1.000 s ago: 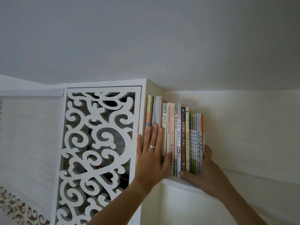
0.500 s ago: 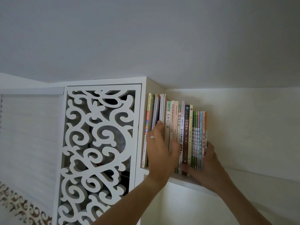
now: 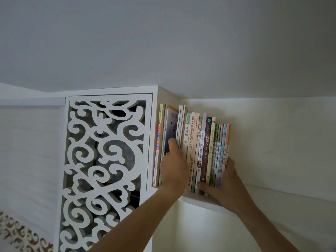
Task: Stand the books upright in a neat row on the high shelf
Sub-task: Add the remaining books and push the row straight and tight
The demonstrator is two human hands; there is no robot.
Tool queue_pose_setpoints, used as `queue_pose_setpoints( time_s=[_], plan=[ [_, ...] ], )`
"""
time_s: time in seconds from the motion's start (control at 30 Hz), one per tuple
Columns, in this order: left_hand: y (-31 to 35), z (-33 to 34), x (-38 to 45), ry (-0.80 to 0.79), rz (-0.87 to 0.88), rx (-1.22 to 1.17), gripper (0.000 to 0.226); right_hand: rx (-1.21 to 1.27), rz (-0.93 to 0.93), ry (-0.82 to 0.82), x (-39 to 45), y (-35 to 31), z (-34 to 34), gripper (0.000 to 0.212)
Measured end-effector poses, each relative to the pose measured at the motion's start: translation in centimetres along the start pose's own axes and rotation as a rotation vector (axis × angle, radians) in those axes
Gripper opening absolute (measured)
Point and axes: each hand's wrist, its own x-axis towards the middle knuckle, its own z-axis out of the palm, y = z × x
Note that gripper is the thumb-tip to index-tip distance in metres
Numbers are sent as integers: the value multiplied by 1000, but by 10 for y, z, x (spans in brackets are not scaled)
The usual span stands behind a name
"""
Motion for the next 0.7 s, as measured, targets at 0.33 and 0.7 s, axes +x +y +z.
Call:
queue_pose_setpoints(
  time_s=[0.33, 0.7],
  plan=[
    [-21, -10, -19, -74, 32, 13, 48, -8, -43, -22, -2, -2, 0, 116],
    [4, -53, 24, -39, 61, 302, 7, -49, -52, -35, -3, -3, 0, 112]
  ],
)
